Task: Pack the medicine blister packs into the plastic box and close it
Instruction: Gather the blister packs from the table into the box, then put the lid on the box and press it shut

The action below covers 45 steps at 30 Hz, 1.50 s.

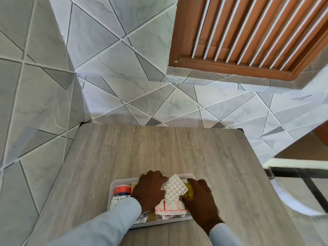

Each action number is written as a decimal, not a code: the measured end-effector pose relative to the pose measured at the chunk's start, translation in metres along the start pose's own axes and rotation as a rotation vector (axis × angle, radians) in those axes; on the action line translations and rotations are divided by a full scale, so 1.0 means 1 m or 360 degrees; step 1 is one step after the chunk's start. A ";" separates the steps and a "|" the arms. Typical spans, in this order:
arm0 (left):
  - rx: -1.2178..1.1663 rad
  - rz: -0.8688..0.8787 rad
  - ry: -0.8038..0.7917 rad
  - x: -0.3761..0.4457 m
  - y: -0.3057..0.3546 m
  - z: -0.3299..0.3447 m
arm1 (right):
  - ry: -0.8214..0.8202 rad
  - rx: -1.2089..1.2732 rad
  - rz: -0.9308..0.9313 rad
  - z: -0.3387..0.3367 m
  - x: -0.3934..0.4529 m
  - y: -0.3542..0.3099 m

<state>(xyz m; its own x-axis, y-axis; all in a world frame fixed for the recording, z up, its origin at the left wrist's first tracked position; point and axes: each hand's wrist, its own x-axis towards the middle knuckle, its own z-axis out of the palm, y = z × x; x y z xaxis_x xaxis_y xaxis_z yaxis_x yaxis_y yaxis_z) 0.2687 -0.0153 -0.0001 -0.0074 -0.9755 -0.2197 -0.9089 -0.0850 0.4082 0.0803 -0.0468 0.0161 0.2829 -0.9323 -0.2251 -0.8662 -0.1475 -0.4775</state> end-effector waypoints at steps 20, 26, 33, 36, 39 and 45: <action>0.0204 -0.0123 -0.0086 -0.031 0.029 0.024 | -0.0102 0.0284 0.0095 -0.009 0.005 0.059; 0.0220 -0.0221 0.0516 -0.062 0.029 0.030 | -0.0364 0.0728 0.0253 0.000 0.015 0.074; -0.0372 -0.1032 0.1163 -0.118 -0.014 0.012 | -0.0237 0.0693 0.0196 0.013 0.023 0.076; -0.0659 -0.1368 0.1082 -0.126 -0.036 0.016 | -0.0155 0.0588 0.0144 0.001 0.026 0.082; -0.0946 -0.1505 0.0827 -0.123 -0.047 0.026 | -0.0059 0.0560 0.0085 -0.023 0.033 0.090; -0.0999 -0.1492 0.0368 -0.101 -0.048 0.044 | 0.0157 0.0479 0.0117 -0.063 0.035 0.121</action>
<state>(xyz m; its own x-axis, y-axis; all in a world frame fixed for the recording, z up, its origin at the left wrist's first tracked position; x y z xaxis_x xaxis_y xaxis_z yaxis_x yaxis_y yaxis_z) 0.2945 0.0964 -0.0360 0.6970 -0.4839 -0.5291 -0.1485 -0.8194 0.5537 -0.0402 -0.1178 0.0041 0.1700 -0.9665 -0.1921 -0.7180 0.0121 -0.6960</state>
